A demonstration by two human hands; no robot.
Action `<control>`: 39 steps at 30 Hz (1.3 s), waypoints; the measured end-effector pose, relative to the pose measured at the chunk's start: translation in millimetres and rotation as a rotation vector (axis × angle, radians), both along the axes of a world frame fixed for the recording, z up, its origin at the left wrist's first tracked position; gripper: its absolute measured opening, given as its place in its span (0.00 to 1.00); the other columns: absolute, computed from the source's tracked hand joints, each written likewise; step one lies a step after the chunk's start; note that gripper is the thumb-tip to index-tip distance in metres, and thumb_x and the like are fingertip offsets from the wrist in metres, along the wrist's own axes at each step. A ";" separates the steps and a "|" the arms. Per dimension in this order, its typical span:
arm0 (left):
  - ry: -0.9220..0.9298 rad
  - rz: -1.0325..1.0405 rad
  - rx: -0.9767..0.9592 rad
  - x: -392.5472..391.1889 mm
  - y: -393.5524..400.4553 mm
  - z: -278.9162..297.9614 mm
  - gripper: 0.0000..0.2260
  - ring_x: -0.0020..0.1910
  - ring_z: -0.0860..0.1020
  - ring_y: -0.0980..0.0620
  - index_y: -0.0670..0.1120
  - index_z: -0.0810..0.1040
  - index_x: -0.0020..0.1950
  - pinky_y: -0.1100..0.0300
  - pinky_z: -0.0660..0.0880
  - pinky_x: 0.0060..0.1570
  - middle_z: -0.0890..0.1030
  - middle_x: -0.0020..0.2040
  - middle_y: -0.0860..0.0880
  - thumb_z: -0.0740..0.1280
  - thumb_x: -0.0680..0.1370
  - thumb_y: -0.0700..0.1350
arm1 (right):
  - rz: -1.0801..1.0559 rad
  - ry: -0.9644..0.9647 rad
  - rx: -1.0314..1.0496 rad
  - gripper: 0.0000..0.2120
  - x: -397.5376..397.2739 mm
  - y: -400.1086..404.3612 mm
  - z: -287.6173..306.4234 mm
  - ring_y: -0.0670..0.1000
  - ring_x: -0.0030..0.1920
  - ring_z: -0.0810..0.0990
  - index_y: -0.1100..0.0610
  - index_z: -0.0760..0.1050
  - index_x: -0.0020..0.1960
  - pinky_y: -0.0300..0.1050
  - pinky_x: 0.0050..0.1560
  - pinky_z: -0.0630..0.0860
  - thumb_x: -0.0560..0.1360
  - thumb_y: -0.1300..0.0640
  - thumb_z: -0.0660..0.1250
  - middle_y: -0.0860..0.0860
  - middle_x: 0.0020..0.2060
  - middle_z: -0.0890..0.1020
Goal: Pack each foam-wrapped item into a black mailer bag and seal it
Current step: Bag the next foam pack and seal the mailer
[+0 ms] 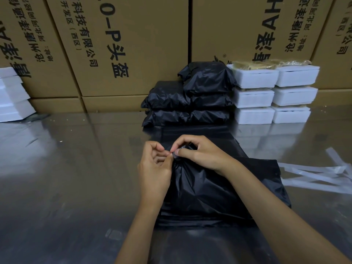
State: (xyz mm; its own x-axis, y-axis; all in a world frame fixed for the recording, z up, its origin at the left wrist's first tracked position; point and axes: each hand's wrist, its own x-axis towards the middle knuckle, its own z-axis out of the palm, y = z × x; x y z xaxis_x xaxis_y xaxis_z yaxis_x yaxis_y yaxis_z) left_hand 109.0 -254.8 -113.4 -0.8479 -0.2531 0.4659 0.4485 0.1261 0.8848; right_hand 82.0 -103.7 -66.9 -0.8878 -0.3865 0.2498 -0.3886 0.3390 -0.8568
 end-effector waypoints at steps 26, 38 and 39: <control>-0.495 -0.320 0.634 -7.0 -26.2 11.6 0.08 0.41 0.84 0.51 0.42 0.82 0.52 0.63 0.81 0.39 0.86 0.45 0.43 0.65 0.78 0.33 | -0.405 -0.006 -0.073 0.07 -37.2 -24.3 2.8 0.43 0.37 0.72 0.52 0.74 0.45 0.36 0.43 0.69 0.81 0.61 0.62 0.46 0.39 0.74; -0.199 0.133 0.071 -11.1 -0.7 -5.0 0.11 0.26 0.66 0.59 0.46 0.75 0.38 0.68 0.63 0.29 0.69 0.26 0.53 0.70 0.79 0.47 | -0.586 0.062 -0.147 0.06 -50.8 -21.2 -1.7 0.43 0.35 0.74 0.54 0.73 0.47 0.34 0.37 0.69 0.80 0.62 0.60 0.48 0.36 0.75; -0.213 0.181 0.004 -11.4 1.4 -6.5 0.12 0.24 0.67 0.58 0.47 0.75 0.37 0.68 0.63 0.27 0.69 0.25 0.55 0.70 0.79 0.47 | -0.613 0.089 -0.166 0.06 -50.4 -20.1 -1.2 0.41 0.33 0.74 0.54 0.72 0.47 0.32 0.34 0.69 0.80 0.63 0.59 0.48 0.36 0.75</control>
State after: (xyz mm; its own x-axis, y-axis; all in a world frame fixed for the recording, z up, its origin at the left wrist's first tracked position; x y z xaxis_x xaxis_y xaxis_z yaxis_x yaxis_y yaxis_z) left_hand 97.6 -253.4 -120.0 -0.8675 -0.4107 0.2807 0.2230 0.1834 0.9574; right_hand 31.6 -123.9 -68.1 -0.9084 0.2352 0.3458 -0.2385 0.3879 -0.8903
